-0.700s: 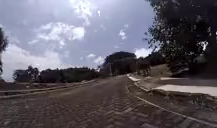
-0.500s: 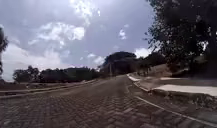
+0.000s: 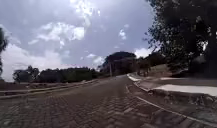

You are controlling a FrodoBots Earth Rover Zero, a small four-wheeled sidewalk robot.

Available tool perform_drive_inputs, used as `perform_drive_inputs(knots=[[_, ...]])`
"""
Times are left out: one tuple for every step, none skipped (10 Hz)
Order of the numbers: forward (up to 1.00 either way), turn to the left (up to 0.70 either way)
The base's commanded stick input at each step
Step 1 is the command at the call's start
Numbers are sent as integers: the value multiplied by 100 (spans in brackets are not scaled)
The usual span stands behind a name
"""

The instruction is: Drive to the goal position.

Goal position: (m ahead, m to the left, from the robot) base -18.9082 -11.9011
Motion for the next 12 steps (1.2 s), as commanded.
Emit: perform_drive_inputs(knots=[[70,27],[70,27],[70,27],[70,27],[70,27],[70,27],[70,27],[70,27],[70,27],[70,27],[70,27],[70,27]])
